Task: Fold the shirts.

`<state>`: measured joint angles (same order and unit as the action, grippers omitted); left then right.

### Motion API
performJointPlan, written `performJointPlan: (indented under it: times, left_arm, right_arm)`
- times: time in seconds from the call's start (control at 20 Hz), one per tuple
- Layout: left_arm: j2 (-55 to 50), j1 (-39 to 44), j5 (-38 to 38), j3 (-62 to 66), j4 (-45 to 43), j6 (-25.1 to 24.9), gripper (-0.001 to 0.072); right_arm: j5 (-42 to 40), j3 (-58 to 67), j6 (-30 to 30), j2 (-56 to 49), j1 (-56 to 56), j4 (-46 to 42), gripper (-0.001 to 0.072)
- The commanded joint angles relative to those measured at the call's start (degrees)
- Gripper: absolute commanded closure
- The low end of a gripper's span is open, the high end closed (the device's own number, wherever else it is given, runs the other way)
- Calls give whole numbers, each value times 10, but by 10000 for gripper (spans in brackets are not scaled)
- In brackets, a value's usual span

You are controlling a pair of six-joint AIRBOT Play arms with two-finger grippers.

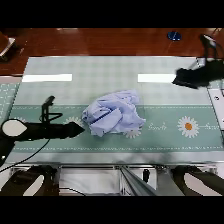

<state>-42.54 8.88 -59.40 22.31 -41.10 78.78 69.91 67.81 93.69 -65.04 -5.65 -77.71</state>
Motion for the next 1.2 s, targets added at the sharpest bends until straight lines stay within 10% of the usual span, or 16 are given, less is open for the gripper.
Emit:
performJointPlan:
  times: [0.0, 0.35, 0.5, 1.15]
  left_arm:
    - [-81, 73, 105, -31, 193, -155, 201]
    - [-294, 190, 165, 82, 199, -231, 224]
    - [-317, 166, 136, 124, 184, -233, 687]
    - [-316, 52, 34, 141, 169, -233, 686]
  right_arm:
    - [-6, -145, -10, 85, -114, -11, 305]
    - [-55, -330, -74, 119, -112, 167, 306]
    - [-80, -356, -70, 109, -61, 179, 306]
    - [-250, -285, -76, -105, 184, 297, 316]
